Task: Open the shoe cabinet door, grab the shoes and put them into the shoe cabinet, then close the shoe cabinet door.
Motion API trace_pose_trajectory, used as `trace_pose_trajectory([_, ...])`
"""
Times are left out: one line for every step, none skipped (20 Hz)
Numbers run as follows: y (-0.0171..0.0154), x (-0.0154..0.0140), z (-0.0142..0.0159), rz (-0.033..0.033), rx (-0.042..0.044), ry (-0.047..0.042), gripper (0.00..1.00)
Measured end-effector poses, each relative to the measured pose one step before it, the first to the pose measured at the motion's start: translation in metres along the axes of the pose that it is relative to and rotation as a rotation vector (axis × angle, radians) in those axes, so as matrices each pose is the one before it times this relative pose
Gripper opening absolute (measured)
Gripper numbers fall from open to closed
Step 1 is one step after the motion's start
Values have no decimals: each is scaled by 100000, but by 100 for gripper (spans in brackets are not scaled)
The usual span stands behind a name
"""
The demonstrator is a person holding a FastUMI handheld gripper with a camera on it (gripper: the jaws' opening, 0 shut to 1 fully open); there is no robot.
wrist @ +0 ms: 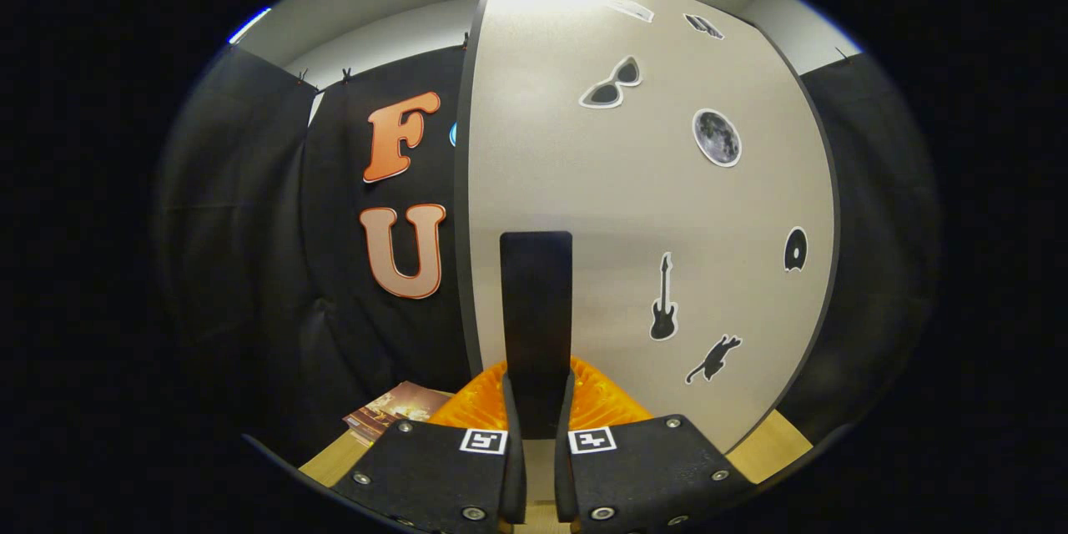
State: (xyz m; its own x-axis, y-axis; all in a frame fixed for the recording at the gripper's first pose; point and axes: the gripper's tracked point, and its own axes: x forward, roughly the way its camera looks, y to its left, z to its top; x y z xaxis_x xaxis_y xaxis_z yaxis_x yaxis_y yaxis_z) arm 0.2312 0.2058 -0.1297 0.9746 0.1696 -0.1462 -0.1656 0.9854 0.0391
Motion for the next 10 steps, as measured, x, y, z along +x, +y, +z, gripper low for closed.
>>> trace_pose_trajectory([52,-287,-156,736,-311,463,13])
trace_pose_trajectory([-217,-209,32,732,338,-231,13])
trace_pose_trajectory([-25,-242,0,459,511,320,13])
trace_pose_trajectory([9,-99,-199,437,18,224,13])
trace_pose_trajectory([-45,-203,70,254,-21,-296,13])
trace_pose_trajectory([-87,-200,-72,298,-184,507,13])
trace_pose_trajectory([-91,-205,77,261,226,4,13])
trace_pose_trajectory([-64,-296,-84,306,380,28,13])
trace_pose_trajectory([-112,-263,-14,306,-5,239,13])
trace_pose_trajectory([-158,-363,19,162,-217,-251,13])
